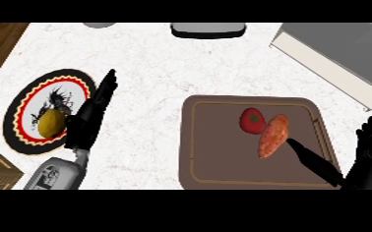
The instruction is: Pick the tomato from the tray and place it in the tiered shelf
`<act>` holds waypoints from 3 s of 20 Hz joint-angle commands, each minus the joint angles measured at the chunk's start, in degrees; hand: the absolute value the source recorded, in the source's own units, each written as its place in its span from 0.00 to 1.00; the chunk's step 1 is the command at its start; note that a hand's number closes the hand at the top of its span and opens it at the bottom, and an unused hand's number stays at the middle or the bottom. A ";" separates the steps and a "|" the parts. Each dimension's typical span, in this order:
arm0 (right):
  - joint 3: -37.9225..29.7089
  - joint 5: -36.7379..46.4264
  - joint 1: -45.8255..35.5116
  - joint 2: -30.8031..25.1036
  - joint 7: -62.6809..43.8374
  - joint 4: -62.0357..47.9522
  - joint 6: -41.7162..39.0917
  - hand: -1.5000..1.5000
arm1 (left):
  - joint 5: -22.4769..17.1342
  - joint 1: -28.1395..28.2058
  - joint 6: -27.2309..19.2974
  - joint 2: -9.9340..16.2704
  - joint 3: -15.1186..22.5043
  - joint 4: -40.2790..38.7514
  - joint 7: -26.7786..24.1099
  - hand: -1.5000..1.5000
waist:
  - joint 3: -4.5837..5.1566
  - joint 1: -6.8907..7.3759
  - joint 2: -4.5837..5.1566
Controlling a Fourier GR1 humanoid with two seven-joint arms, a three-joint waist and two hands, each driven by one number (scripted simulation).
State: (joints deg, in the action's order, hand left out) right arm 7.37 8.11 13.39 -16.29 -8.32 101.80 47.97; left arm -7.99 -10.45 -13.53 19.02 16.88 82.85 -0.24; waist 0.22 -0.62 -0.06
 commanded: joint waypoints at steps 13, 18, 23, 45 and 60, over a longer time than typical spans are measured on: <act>10.11 18.34 -11.85 -21.31 -59.89 17.90 -31.67 0.00 | 1.81 -4.20 -0.21 -3.01 0.46 -2.82 1.62 0.50 | 0.22 1.51 0.27; 13.61 21.31 -22.62 -17.69 -75.18 20.28 -39.19 0.00 | 1.25 -2.55 2.09 -1.06 -0.09 0.39 1.68 0.50 | 0.05 2.08 -0.10; 15.48 25.54 -25.17 -10.99 -76.82 18.78 -41.69 0.00 | 3.51 0.12 -0.78 -3.56 1.18 0.69 1.63 0.50 | -0.02 1.13 -0.21; 13.27 43.11 -30.74 10.82 -74.17 4.52 -49.14 0.00 | 3.56 -2.76 2.43 -4.36 -3.25 -4.49 -0.03 0.50 | -0.15 0.43 0.00; 5.02 47.10 -30.79 16.21 -68.06 -1.76 -54.42 0.00 | 3.78 -2.19 5.43 -3.51 -5.25 -1.75 1.69 0.50 | -0.20 0.83 0.02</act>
State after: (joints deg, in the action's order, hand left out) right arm 14.21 54.60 -15.57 -1.22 -67.22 102.10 -3.40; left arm -3.61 -12.47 -9.67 14.35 12.69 79.92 0.04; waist 0.04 0.06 -0.03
